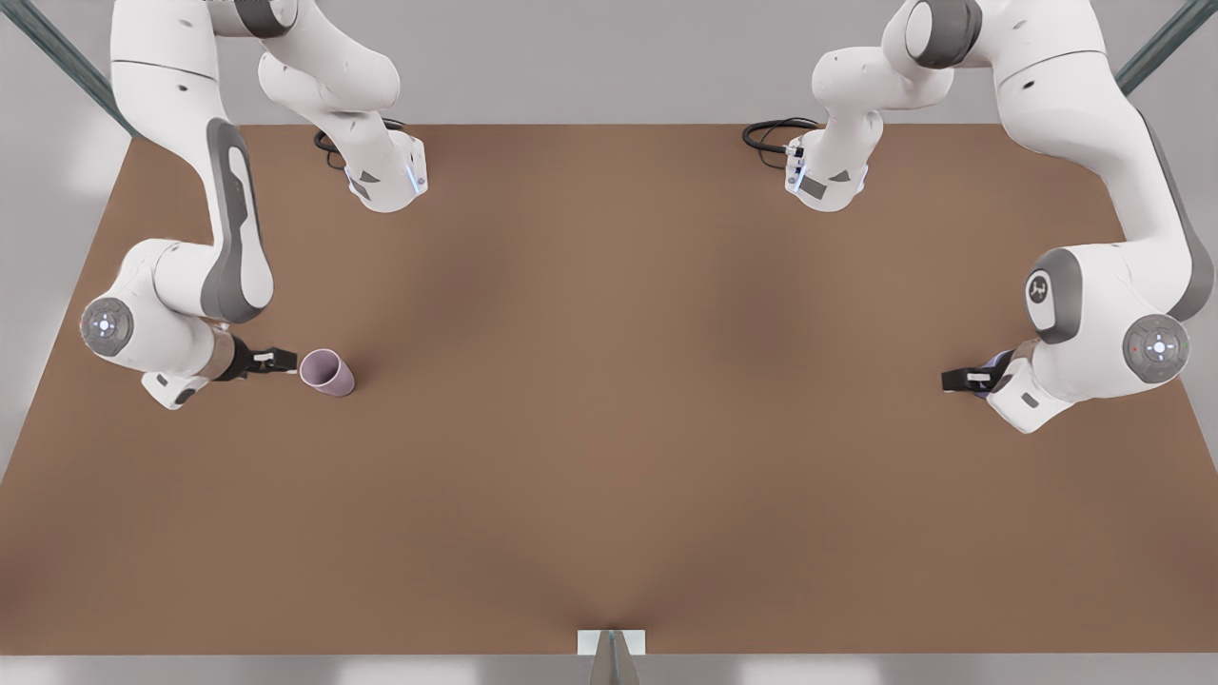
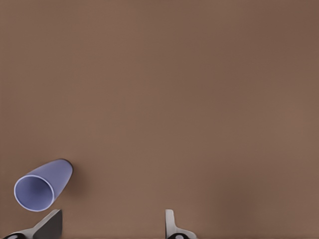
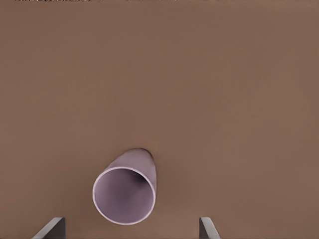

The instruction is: Stack the cups, with the pink cup at the bottom and the purple cup at the top

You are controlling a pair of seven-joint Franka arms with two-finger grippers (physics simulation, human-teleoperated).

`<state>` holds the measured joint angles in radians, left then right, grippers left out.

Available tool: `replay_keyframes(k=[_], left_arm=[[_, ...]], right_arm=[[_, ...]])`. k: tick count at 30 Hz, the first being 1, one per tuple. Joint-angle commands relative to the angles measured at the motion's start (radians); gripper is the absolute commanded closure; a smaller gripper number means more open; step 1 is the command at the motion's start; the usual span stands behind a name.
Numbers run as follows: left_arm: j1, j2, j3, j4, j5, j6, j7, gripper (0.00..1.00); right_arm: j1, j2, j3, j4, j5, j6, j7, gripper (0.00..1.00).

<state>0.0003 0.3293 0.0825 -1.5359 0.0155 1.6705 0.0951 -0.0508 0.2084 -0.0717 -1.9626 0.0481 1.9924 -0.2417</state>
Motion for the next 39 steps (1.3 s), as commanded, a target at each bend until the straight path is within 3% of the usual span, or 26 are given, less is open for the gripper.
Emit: replay_keyframes(k=[1,9,17,24,27,35,39], left_arm=[[0.000,-0.018,0.000,-0.018,0.000,0.037,0.031,0.00],[0.000,-0.062,0.057,-0.213,0.000,0.238,0.118,0.00],[0.004,-0.027,0.151,-0.240,0.000,0.310,0.287,0.00],[0.004,0.028,0.206,-0.270,0.000,0.360,0.362,0.00],[0.004,0.002,0.212,-0.392,0.000,0.476,0.362,0.00],[0.004,0.004,0.256,-0.509,0.000,0.637,0.431,0.00],[0.006,0.016,0.264,-0.512,0.000,0.643,0.448,0.00]], right_arm=[[0.005,-0.004,0.000,-0.033,0.001,0.154,-0.146,0.00],[-0.001,0.006,-0.002,-0.199,0.004,0.352,-0.186,0.00],[-0.003,0.080,-0.002,-0.240,0.004,0.434,-0.186,0.00],[-0.003,0.114,-0.002,-0.234,0.006,0.427,-0.188,0.37],[0.006,0.114,0.000,-0.229,-0.001,0.424,-0.188,0.79],[0.012,0.077,0.004,-0.210,-0.002,0.362,-0.183,0.79],[0.106,0.023,0.035,-0.171,0.055,0.256,-0.034,0.79]])
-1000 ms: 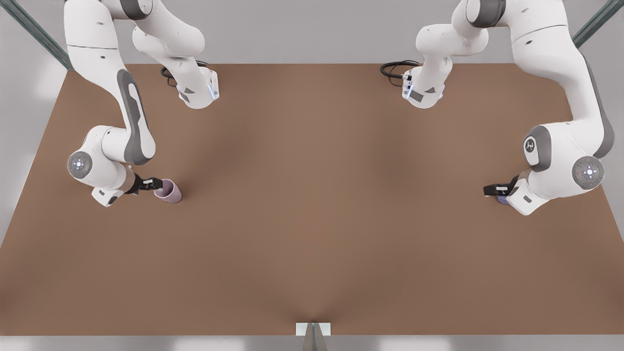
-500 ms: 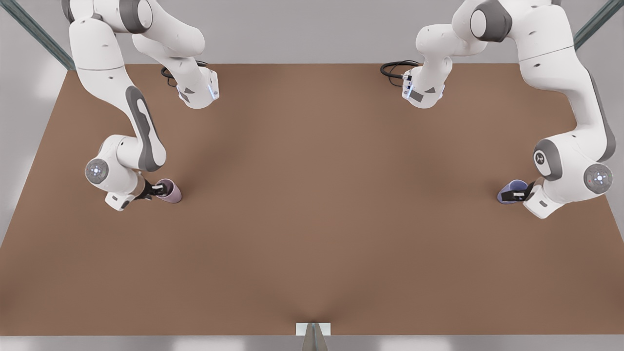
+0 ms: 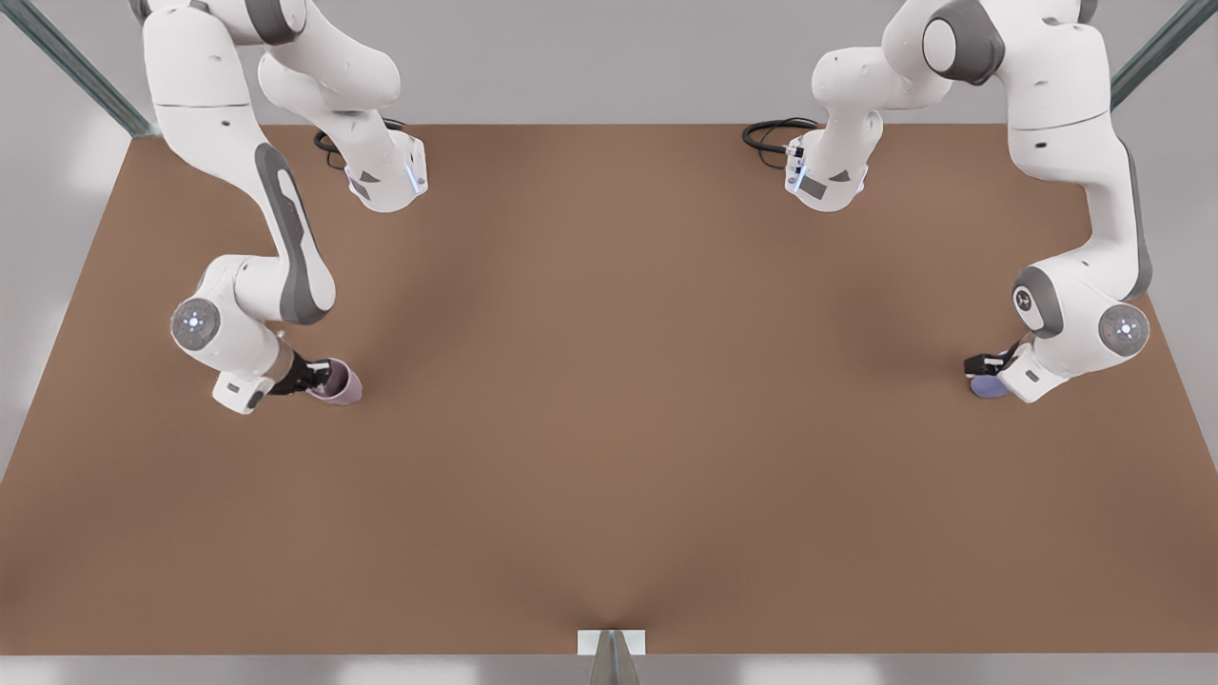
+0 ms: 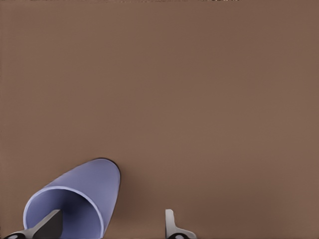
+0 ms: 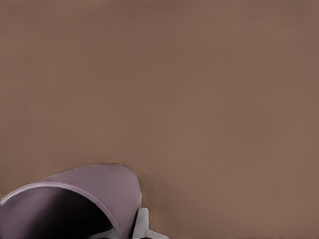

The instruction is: Stack the cups, with the pink cup at the bottom and the purple cup at the top

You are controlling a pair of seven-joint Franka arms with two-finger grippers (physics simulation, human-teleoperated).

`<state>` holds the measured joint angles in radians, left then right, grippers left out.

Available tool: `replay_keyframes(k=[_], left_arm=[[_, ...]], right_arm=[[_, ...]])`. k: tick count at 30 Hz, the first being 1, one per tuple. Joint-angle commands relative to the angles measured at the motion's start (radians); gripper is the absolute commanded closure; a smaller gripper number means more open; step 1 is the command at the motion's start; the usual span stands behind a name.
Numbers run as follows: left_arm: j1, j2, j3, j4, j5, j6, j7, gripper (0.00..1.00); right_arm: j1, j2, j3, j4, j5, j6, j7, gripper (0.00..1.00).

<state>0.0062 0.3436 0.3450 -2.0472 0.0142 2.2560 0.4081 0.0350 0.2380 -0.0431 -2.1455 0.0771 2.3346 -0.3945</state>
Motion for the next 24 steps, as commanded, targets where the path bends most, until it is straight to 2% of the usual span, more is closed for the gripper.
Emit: replay_keyframes(k=[1,6,8,10,11,13,15,18,21,24], left_arm=[[0.002,0.003,0.002,-0.001,0.001,0.057,0.135,0.00],[0.021,0.061,0.002,-0.001,0.000,0.089,0.135,0.00],[0.021,0.069,0.002,-0.001,0.000,0.093,0.135,0.00],[0.021,0.074,0.002,-0.001,0.000,0.093,0.135,0.00],[0.021,0.075,0.002,-0.001,0.000,0.091,0.135,0.00],[0.021,0.083,0.002,-0.001,0.000,0.088,0.135,0.35],[0.020,0.092,0.002,-0.001,0.000,0.088,0.135,0.50],[0.021,0.100,0.000,-0.001,-0.002,0.091,0.135,0.52],[0.021,0.104,0.000,0.001,-0.002,0.091,0.135,0.64],[0.020,0.104,0.000,0.001,-0.002,0.088,0.135,0.72]], right_arm=[[0.052,-0.005,0.008,0.025,0.062,-0.089,0.138,0.79],[0.305,0.083,0.015,0.202,0.159,-0.103,0.488,0.79],[0.381,0.153,0.086,0.341,0.161,-0.129,0.724,0.79],[0.522,0.251,0.088,0.492,0.162,-0.129,0.920,0.79],[0.574,0.328,0.088,0.613,0.156,-0.190,1.036,0.79],[0.649,0.454,0.083,0.837,0.155,-0.255,1.184,0.79],[0.692,0.560,0.078,1.024,0.148,-0.344,1.296,0.79],[0.766,0.701,0.051,1.184,0.119,-0.348,1.424,0.79],[0.798,0.725,0.015,1.199,0.119,-0.348,1.425,0.79],[0.827,0.738,-0.037,1.197,0.118,-0.339,1.450,0.79]])
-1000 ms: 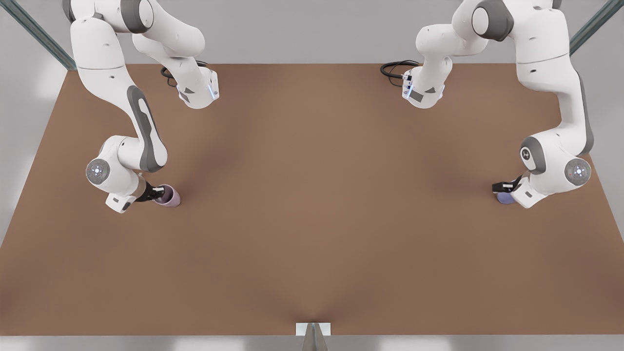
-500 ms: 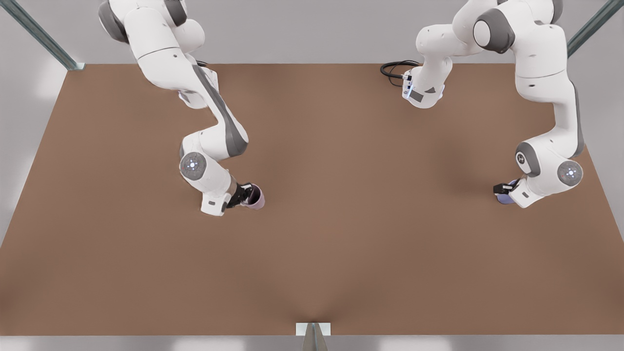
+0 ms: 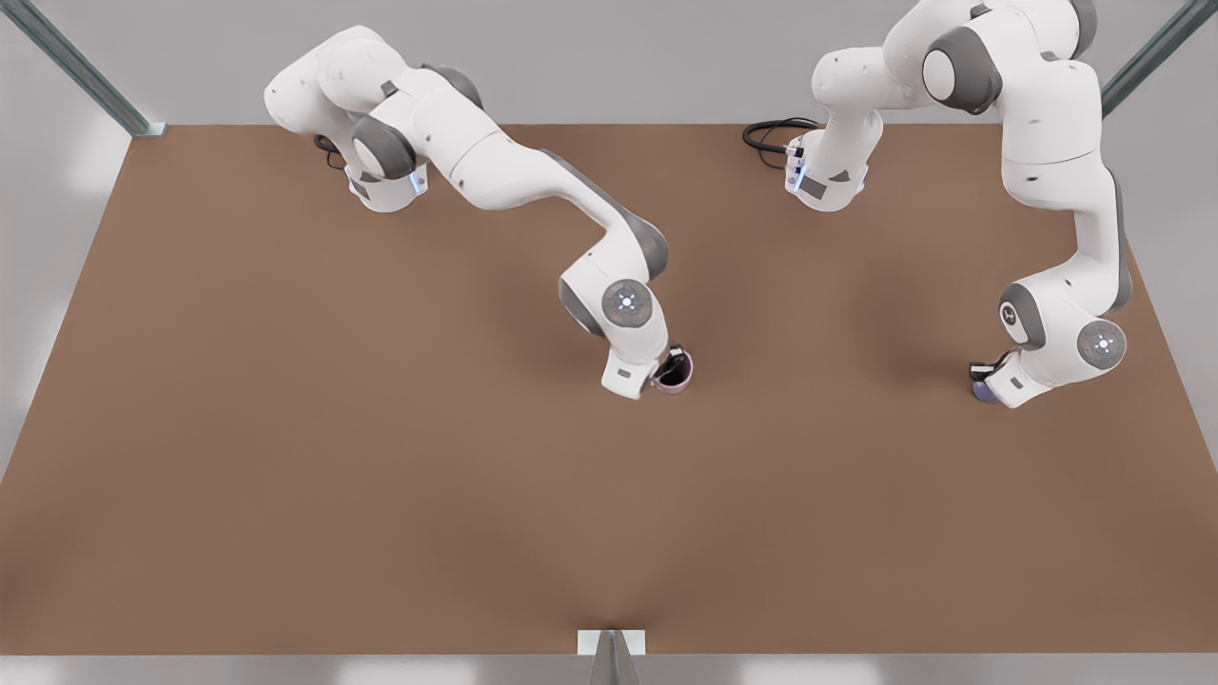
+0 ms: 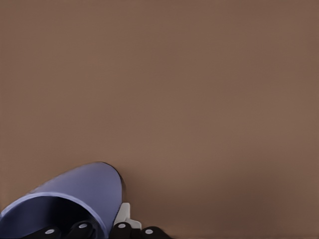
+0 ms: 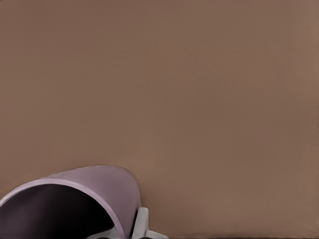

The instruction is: Stack the cups, with the pink cup at the bottom and the purple cup at the top

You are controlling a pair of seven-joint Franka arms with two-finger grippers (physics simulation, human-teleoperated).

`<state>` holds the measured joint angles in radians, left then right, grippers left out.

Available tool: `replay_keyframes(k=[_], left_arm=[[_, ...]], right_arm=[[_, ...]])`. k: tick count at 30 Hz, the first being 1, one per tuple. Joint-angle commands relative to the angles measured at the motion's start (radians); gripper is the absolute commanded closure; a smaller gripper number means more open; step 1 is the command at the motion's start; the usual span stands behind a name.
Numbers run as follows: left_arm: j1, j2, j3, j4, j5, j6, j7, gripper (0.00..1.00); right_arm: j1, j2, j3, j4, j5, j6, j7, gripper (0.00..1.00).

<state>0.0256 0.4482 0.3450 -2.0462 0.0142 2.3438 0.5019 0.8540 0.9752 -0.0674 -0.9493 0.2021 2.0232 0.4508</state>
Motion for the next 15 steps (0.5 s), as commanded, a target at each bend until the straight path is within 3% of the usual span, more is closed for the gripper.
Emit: replay_keyframes(k=[1,7,12,13,15], left_arm=[[-0.001,-0.002,-0.001,0.003,-0.002,-0.004,0.041,0.75],[-0.010,-0.043,-0.015,0.011,-0.002,-0.044,0.043,0.79],[-0.013,-0.169,-0.148,0.050,-0.002,-0.193,-0.068,0.79],[-0.013,-0.198,-0.194,0.052,0.000,-0.216,-0.141,0.79],[-0.013,-0.232,-0.294,0.081,0.000,-0.293,-0.278,0.79]], right_arm=[[0.008,0.013,-0.012,0.003,-0.004,0.000,0.609,0.79],[0.020,0.080,-0.015,0.037,-0.004,0.063,0.634,0.79],[0.028,0.082,-0.017,0.037,-0.004,0.068,0.632,0.79],[0.028,0.080,-0.015,0.035,-0.004,0.068,0.635,0.63],[0.028,0.079,-0.015,0.033,-0.004,0.068,0.635,0.44]])
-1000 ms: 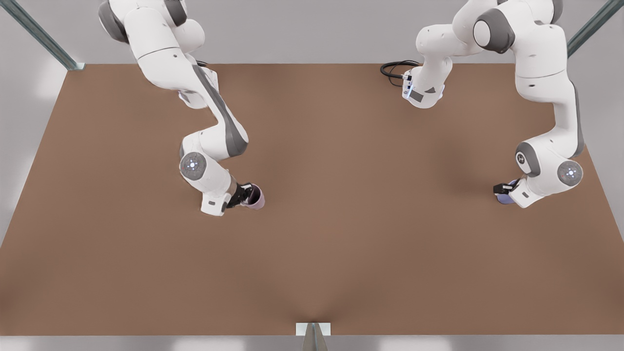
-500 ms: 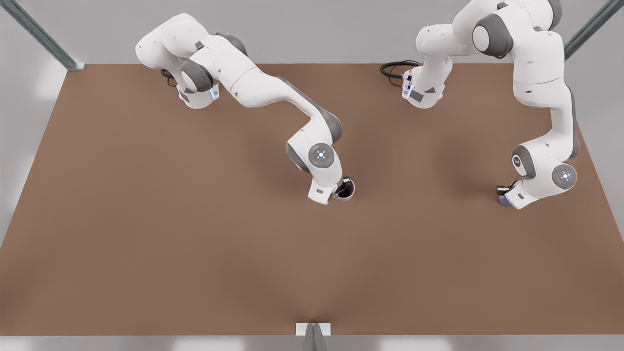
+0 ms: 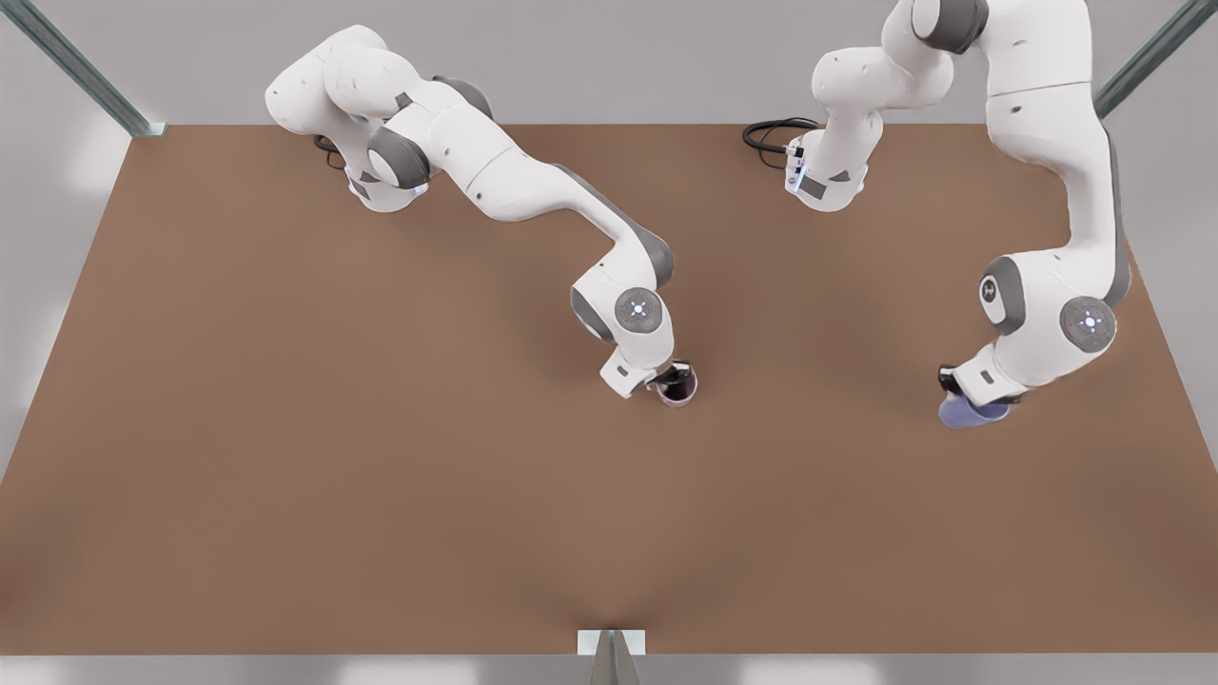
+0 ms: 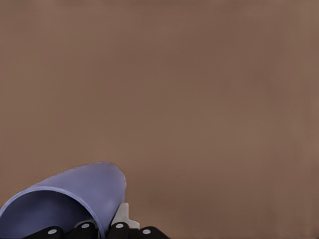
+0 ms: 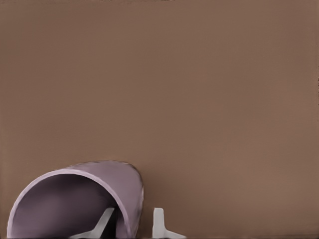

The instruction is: Stack the cups, with the pink cup at the bottom and the purple cup at the top

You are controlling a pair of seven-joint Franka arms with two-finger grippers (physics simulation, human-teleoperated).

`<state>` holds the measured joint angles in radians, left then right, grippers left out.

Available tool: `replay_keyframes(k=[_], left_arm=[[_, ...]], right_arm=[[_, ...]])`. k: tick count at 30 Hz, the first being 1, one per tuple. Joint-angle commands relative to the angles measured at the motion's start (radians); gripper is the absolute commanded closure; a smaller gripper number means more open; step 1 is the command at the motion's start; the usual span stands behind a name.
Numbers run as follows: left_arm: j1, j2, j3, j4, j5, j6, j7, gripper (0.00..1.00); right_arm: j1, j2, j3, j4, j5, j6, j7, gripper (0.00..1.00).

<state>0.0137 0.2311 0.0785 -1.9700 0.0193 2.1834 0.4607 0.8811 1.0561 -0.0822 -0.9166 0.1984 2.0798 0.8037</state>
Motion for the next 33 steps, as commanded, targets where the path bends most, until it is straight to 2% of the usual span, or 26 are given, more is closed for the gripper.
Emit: replay_keyframes(k=[1,4,8,11,15,16,18,19,21,22,24,25,27,33], left_arm=[[-0.001,-0.021,-0.074,0.025,-0.005,-0.168,-0.296,0.79],[-0.001,-0.035,-0.213,0.085,-0.002,-0.264,-0.458,0.79],[-0.001,-0.041,-0.365,0.085,-0.002,-0.267,-0.620,0.79],[-0.003,-0.039,-0.427,0.085,-0.002,-0.266,-0.698,0.79],[-0.014,-0.039,-0.428,0.085,-0.002,-0.264,-0.717,0.79],[-0.031,-0.038,-0.430,0.085,-0.002,-0.261,-0.729,0.79],[-0.058,-0.030,-0.430,0.088,-0.002,-0.251,-0.769,0.79],[-0.080,-0.012,-0.430,0.120,-0.004,-0.251,-0.798,0.79],[-0.133,0.033,-0.430,0.175,-0.002,-0.249,-0.881,0.79],[-0.159,0.056,-0.430,0.210,-0.002,-0.249,-0.932,0.79],[-0.224,0.128,-0.428,0.302,0.004,-0.249,-1.030,0.79],[-0.244,0.149,-0.428,0.327,0.008,-0.249,-1.062,0.79],[-0.287,0.182,-0.427,0.362,0.013,-0.218,-1.106,0.79],[-0.342,0.231,-0.425,0.388,0.071,-0.178,-1.157,0.79]], right_arm=[[-0.004,-0.005,0.002,-0.004,-0.001,0.016,0.281,0.43],[-0.004,-0.008,0.002,-0.007,-0.001,0.014,0.273,0.43],[-0.008,-0.022,0.001,-0.028,-0.001,0.013,0.266,0.42],[-0.007,-0.090,0.002,-0.103,-0.001,0.014,0.243,0.42],[-0.014,-0.218,-0.007,-0.151,0.067,-0.001,0.232,0.42],[-0.047,-0.309,-0.025,-0.232,0.072,-0.004,0.161,0.41],[-0.166,-0.502,-0.034,-0.433,0.059,-0.013,-0.050,0.22],[-0.272,-0.580,-0.037,-0.468,0.052,-0.093,-0.135,0.00],[-0.525,-0.764,-0.039,-0.628,0.030,-0.150,-0.379,0.00],[-0.617,-0.800,-0.039,-0.631,0.021,-0.222,-0.498,0.00],[-0.744,-0.835,-0.039,-0.617,-0.214,-0.333,-0.799,0.00],[-0.781,-0.852,-0.041,-0.616,-0.212,-0.339,-0.905,0.00],[-0.827,-0.838,-0.042,-0.542,-0.195,-0.409,-0.913,0.00],[-0.835,-0.832,-0.037,-0.461,-0.188,-0.434,-0.917,0.00]])
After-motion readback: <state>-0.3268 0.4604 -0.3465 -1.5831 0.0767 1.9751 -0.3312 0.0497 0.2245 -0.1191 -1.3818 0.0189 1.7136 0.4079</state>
